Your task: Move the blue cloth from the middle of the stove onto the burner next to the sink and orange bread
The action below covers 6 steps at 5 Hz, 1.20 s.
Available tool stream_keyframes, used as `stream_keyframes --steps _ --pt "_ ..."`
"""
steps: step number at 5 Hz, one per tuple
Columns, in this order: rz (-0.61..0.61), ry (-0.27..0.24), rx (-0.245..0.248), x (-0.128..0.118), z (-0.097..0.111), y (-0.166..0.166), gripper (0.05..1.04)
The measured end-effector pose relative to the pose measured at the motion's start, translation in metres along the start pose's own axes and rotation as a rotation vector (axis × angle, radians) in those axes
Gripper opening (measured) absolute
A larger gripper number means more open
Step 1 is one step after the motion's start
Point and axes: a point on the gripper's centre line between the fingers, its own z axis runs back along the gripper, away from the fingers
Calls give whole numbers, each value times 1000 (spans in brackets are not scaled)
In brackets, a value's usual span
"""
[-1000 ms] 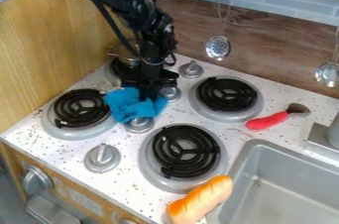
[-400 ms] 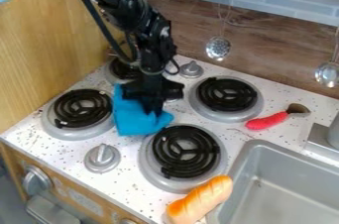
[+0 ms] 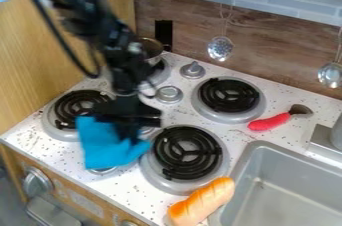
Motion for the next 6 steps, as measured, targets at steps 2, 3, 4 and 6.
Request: stream_keyframes --steps 2,3,4,6 --pt "-39 6 -9 -66 20 46 88" --pt "-67 8 -10 -84 22 55 88" --pt "-84 -4 -14 -87 24 57 88" --pt "3 -30 -42 -66 41 51 88"
